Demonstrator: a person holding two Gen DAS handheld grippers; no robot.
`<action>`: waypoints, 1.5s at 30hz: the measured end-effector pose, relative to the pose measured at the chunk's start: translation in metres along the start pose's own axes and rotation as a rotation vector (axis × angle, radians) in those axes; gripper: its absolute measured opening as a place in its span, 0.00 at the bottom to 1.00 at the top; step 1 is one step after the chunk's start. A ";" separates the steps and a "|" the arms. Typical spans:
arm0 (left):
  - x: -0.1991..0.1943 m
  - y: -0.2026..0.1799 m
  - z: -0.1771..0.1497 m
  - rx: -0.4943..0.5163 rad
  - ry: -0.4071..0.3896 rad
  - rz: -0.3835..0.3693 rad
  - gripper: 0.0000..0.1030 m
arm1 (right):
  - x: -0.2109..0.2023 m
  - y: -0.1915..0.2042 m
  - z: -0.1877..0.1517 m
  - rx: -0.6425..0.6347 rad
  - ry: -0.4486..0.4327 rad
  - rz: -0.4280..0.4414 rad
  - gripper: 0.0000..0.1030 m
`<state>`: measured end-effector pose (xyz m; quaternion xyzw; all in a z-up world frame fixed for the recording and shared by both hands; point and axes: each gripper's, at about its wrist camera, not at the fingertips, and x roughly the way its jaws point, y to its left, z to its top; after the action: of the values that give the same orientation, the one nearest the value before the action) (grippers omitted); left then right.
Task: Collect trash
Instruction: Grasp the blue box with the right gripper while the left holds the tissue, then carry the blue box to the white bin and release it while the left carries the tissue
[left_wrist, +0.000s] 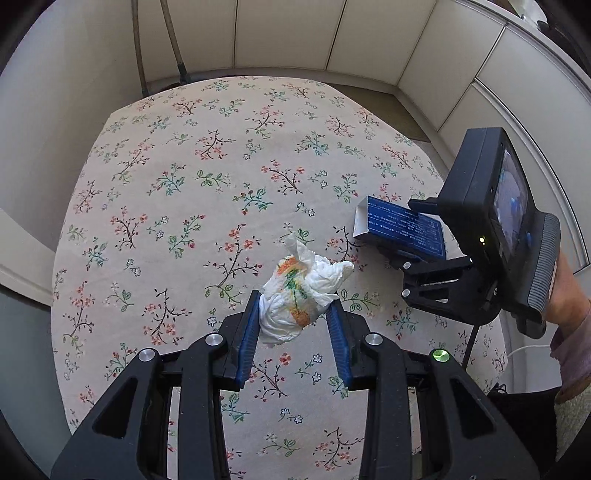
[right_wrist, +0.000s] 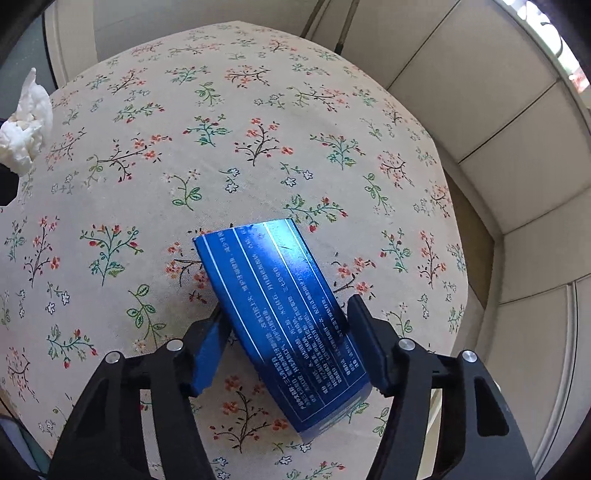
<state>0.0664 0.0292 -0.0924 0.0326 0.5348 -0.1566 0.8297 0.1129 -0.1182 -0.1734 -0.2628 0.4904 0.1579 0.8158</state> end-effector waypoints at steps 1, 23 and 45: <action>-0.001 0.001 0.001 -0.007 -0.007 0.000 0.32 | -0.002 -0.003 0.000 0.022 -0.004 -0.006 0.53; -0.020 -0.016 0.019 -0.069 -0.116 -0.041 0.32 | -0.057 -0.078 -0.020 0.414 -0.122 0.089 0.85; -0.017 0.002 0.016 -0.115 -0.118 -0.023 0.33 | 0.006 -0.060 -0.009 0.400 -0.010 0.052 0.55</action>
<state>0.0748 0.0309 -0.0705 -0.0306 0.4933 -0.1370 0.8585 0.1400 -0.1720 -0.1654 -0.0821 0.5145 0.0796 0.8498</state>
